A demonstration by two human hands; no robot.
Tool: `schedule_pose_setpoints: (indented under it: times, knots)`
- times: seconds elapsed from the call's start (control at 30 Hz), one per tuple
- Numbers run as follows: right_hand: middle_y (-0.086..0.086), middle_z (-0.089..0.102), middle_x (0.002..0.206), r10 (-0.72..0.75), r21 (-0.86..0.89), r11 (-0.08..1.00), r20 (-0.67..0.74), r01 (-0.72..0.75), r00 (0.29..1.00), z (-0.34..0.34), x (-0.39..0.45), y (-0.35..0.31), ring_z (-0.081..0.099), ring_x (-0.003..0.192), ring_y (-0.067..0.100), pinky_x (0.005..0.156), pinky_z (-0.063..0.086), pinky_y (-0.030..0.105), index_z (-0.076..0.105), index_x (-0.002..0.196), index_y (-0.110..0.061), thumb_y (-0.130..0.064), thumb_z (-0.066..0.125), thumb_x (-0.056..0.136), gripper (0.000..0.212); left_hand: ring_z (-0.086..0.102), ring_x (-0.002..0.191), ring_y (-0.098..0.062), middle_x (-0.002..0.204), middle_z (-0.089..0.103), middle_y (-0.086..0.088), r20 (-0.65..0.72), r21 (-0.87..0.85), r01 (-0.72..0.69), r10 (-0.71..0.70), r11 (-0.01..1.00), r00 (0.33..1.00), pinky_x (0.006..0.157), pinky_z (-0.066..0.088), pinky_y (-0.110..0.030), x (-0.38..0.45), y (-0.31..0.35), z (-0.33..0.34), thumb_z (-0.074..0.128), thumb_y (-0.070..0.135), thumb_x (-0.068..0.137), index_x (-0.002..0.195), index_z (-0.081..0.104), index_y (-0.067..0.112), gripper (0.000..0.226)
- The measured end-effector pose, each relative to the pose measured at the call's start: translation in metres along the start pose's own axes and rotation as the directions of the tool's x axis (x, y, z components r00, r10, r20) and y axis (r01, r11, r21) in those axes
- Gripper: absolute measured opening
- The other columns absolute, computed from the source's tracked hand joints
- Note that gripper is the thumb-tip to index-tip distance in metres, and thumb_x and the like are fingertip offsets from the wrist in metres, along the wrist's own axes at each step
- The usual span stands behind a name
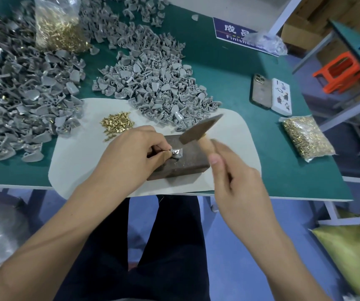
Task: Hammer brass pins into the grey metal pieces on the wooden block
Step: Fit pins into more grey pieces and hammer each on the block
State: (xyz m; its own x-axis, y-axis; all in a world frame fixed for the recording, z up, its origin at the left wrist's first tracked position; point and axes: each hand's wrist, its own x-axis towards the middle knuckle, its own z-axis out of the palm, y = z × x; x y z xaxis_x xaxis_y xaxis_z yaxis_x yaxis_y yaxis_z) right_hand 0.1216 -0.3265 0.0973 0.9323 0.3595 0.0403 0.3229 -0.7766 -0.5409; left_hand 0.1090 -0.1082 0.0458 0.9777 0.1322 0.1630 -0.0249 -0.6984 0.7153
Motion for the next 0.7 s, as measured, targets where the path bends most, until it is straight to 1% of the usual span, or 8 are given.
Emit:
schedule_pose_setpoints:
  times: [0.1, 0.2, 0.3, 0.37, 0.43, 0.57, 0.63, 0.7]
  knots:
    - [-0.012, 0.046, 0.056, -0.004, -0.121, 0.993, 0.018, 0.006, 1.000, 0.001, -0.002, 0.007, 0.043, 0.055, 0.014, 0.054, 0.043, 0.037, 0.051, 0.138, -0.050, -0.054, 0.032, 0.105, 0.039, 0.053, 0.071, -0.002, 0.076, 0.060, 0.013, -0.009, 0.002, -0.004, 0.004, 1.000, 1.000, 0.067, 0.047, -0.031, 0.000, 0.001, 0.001, 0.077, 0.027, 0.084, 0.082, 0.074, 0.032, 0.006]
    - [-0.016, 0.053, 0.065, -0.011, -0.036, 0.999, -0.059, 0.009, 0.998, 0.003, -0.004, 0.005, 0.042, 0.056, 0.013, 0.056, 0.046, 0.039, 0.051, 0.141, -0.046, -0.053, 0.031, 0.107, 0.040, 0.053, 0.072, -0.003, 0.076, 0.060, 0.014, -0.009, -0.015, 0.004, -0.004, 1.000, 1.000, 0.067, 0.047, -0.032, -0.001, 0.001, 0.001, 0.079, 0.026, 0.083, 0.080, 0.073, 0.033, 0.010]
    - [-0.013, 0.051, 0.060, 0.005, -0.131, 0.991, 0.026, -0.002, 1.000, 0.006, -0.006, 0.002, 0.048, 0.059, 0.018, 0.060, 0.050, 0.041, 0.047, 0.139, -0.053, -0.059, 0.024, 0.103, 0.043, 0.053, 0.072, -0.004, 0.076, 0.059, 0.014, -0.009, -0.012, 0.006, -0.006, 1.000, 1.000, 0.068, 0.047, -0.032, -0.001, 0.002, 0.000, 0.078, 0.026, 0.083, 0.081, 0.073, 0.033, 0.010]
    - [-0.014, 0.050, 0.058, 0.008, -0.155, 0.988, -0.057, -0.017, 0.998, 0.004, -0.005, 0.005, 0.049, 0.058, 0.014, 0.059, 0.050, 0.039, 0.047, 0.137, -0.055, -0.057, 0.027, 0.106, 0.038, 0.053, 0.073, -0.003, 0.076, 0.058, 0.014, -0.008, -0.016, 0.002, -0.002, 1.000, 1.000, 0.068, 0.047, -0.032, -0.001, 0.001, 0.000, 0.078, 0.026, 0.084, 0.082, 0.073, 0.032, 0.007]
    - [-0.018, 0.050, 0.061, 0.035, -0.013, 0.999, -0.147, -0.037, 0.989, 0.004, -0.004, 0.003, 0.044, 0.056, 0.012, 0.054, 0.045, 0.036, 0.049, 0.139, -0.050, -0.055, 0.027, 0.107, 0.039, 0.053, 0.073, -0.003, 0.075, 0.058, 0.014, -0.012, -0.014, 0.002, -0.002, 1.000, 1.000, 0.067, 0.046, -0.032, -0.001, 0.001, 0.000, 0.078, 0.026, 0.083, 0.082, 0.074, 0.031, 0.007]
    - [-0.014, 0.056, 0.068, 0.027, -0.033, 0.999, 0.032, -0.026, 0.999, 0.009, -0.005, 0.004, 0.047, 0.060, 0.014, 0.065, 0.051, 0.040, 0.048, 0.140, -0.054, -0.056, 0.027, 0.104, 0.041, 0.053, 0.072, -0.004, 0.075, 0.058, 0.013, -0.005, -0.008, 0.002, -0.002, 1.000, 1.000, 0.068, 0.048, -0.034, -0.001, 0.000, 0.000, 0.078, 0.027, 0.084, 0.082, 0.074, 0.031, 0.006]
    - [-0.028, 0.065, 0.082, 0.053, -0.008, 0.999, -0.036, -0.054, 0.998, 0.007, 0.000, 0.014, 0.057, 0.070, 0.008, 0.067, 0.050, 0.036, 0.047, 0.138, -0.061, -0.056, 0.031, 0.106, 0.036, 0.054, 0.073, -0.004, 0.076, 0.059, 0.013, 0.008, -0.017, 0.003, -0.003, 1.000, 1.000, 0.069, 0.049, -0.035, 0.000, 0.000, 0.000, 0.077, 0.029, 0.084, 0.083, 0.074, 0.031, 0.003]
    - [-0.033, 0.066, 0.113, 0.128, 0.002, 0.991, -0.209, -0.131, 0.970, 0.008, 0.010, 0.027, 0.062, 0.094, 0.006, 0.071, 0.043, 0.032, 0.046, 0.140, -0.057, -0.052, 0.034, 0.106, 0.036, 0.054, 0.073, -0.003, 0.077, 0.059, 0.015, 0.009, -0.012, 0.009, -0.009, 1.000, 1.000, 0.069, 0.049, -0.034, -0.001, -0.001, 0.000, 0.077, 0.030, 0.084, 0.084, 0.074, 0.033, 0.004]
